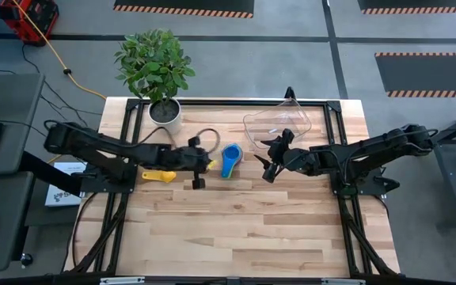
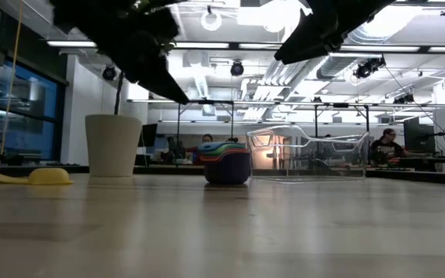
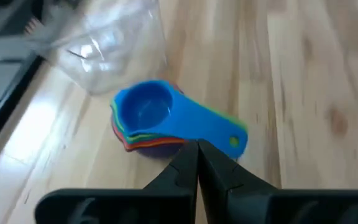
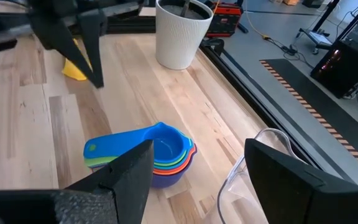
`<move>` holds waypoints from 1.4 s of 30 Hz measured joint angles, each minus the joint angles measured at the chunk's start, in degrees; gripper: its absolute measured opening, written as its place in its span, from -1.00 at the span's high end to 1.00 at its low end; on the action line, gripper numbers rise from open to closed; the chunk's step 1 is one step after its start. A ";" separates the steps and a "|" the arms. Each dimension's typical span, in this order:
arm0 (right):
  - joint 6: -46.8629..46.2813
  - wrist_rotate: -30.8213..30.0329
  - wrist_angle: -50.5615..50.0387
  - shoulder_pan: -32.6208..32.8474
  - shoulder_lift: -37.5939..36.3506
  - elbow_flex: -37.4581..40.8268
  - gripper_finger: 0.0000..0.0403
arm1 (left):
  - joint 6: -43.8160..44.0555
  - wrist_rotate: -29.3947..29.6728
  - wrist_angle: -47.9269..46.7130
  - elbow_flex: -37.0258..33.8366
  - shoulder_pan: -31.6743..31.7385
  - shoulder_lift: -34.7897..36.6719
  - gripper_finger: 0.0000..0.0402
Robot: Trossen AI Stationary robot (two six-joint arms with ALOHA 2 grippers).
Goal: Nest measuring cups in basket
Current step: Stack the yellow measuring cup on top of the blue measuring cup
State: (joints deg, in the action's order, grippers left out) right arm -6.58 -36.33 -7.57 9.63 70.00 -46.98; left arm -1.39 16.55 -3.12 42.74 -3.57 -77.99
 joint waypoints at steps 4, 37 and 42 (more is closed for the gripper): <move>0.01 0.08 -0.37 0.00 0.00 0.02 -0.21 | 3.23 0.18 15.88 -11.25 -0.91 4.61 1.00; 0.05 0.99 0.09 -1.03 0.00 0.00 -0.21 | 5.81 0.86 24.03 -19.12 -1.71 8.15 1.00; 0.14 0.99 0.10 -1.03 0.01 0.02 -0.21 | 5.84 0.86 24.01 -19.12 -1.71 8.14 1.00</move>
State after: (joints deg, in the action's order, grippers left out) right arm -6.44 -35.33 -7.47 8.60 70.00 -46.96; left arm 4.45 17.41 20.88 23.62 -5.28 -69.84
